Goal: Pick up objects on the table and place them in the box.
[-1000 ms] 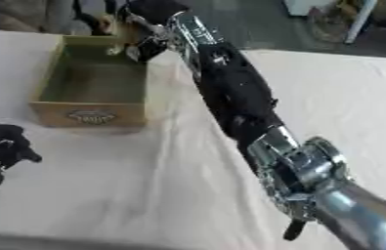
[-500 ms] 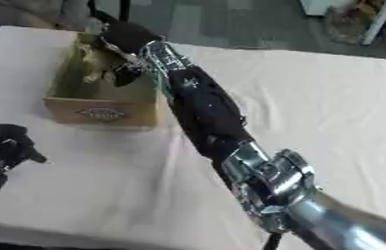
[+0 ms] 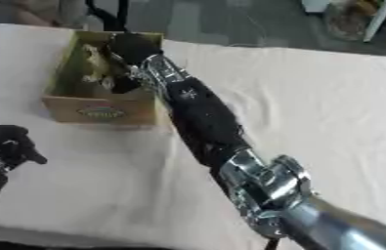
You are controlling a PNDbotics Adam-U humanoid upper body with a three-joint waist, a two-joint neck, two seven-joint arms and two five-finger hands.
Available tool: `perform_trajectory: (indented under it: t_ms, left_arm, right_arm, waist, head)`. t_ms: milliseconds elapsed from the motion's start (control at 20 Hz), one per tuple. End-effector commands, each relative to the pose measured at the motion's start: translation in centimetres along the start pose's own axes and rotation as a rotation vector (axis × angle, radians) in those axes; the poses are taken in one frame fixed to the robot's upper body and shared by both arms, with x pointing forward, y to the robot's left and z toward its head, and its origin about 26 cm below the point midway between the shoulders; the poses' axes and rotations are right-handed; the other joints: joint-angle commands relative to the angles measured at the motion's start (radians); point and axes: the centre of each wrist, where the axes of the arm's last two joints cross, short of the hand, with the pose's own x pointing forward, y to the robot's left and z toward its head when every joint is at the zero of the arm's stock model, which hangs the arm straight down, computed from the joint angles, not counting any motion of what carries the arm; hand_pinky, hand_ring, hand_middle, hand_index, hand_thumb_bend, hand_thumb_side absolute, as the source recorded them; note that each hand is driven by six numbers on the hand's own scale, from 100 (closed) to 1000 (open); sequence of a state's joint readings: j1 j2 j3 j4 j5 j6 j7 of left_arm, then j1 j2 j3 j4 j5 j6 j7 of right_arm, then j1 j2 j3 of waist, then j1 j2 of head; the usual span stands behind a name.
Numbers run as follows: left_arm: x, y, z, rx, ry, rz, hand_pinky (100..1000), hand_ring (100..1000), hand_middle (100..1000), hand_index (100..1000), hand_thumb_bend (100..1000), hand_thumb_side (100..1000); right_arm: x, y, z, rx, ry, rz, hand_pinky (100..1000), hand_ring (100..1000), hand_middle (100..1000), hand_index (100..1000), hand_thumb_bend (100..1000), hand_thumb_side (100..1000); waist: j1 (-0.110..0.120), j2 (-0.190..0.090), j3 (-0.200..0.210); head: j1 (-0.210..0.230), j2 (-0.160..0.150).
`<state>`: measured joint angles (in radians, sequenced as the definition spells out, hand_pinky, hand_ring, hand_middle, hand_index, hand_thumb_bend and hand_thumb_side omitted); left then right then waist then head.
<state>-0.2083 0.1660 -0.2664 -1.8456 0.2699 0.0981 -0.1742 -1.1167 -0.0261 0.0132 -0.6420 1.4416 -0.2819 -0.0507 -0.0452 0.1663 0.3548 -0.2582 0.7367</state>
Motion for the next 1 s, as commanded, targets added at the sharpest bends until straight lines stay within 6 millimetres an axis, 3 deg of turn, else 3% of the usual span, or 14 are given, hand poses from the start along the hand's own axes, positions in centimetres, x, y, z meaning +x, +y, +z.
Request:
perform_trajectory:
  t_ms: [50,150,350,500,600,700,850,900,1000]
  left_arm:
    - [0.9,-0.2,-0.4,-0.015,-0.034,-0.006,559,487,495,653,100,658]
    - [0.9,-0.1,-0.3,-0.015,-0.033,-0.007,560,487,495,653,100,659]
    - [0.8,-0.1,-0.3,-0.015,-0.031,-0.008,560,487,495,653,100,659]
    - [0.8,-0.1,-0.3,-0.01,-0.03,-0.009,559,487,495,653,100,660]
    - [0.8,0.0,-0.2,-0.007,-0.031,-0.01,559,487,495,653,100,660]
    - [0.8,0.0,-0.2,-0.003,-0.03,-0.011,559,487,495,653,100,661]
    - [0.7,0.1,-0.1,0.005,-0.029,-0.013,559,487,495,653,100,662]
    - [0.7,0.2,-0.1,0.008,-0.029,-0.015,560,487,495,653,100,663]
    - [0.8,0.3,-0.1,0.015,-0.031,-0.019,560,487,495,653,100,664]
  right_arm:
    - [0.1,-0.8,-0.4,0.01,-0.015,0.021,473,605,590,718,261,527]
    - [0.2,-0.2,-0.3,0.117,-0.049,0.032,651,759,728,816,367,535]
    - [0.2,-0.4,-0.3,0.287,-0.092,0.037,811,871,830,894,461,489]
    - [0.0,-0.7,-0.3,0.317,-0.109,-0.01,884,910,864,910,461,624]
    - [-0.1,-0.8,-0.2,0.311,-0.115,-0.078,893,923,889,918,484,655]
    - [-0.4,-1.1,-0.2,0.277,-0.121,-0.161,888,917,898,914,480,627]
    - [-0.9,-2.8,-0.1,0.143,-0.141,-0.262,850,886,878,894,426,541]
    - [-1.0,-3.7,-0.1,0.072,-0.152,-0.3,806,854,844,868,368,439]
    - [-1.4,-5.2,0.2,-0.079,-0.176,-0.384,765,818,806,841,338,358]
  waist:
    - [0.007,-0.013,-0.002]
    - [0.008,-0.012,-0.005]
    - [0.009,-0.012,-0.008]
    - [0.009,-0.011,-0.012]
    - [0.009,-0.01,-0.014]
    - [0.009,-0.01,-0.016]
    - [0.009,-0.008,-0.024]
    - [0.008,-0.006,-0.03]
    - [0.006,-0.003,-0.039]
  head:
    - [-0.001,-0.007]
    - [0.0,-0.008]
    - [0.003,-0.007]
    - [0.009,-0.01]
    - [0.012,-0.01]
    - [0.017,-0.011]
    - [0.025,-0.011]
    - [0.028,-0.013]
    - [0.037,-0.018]
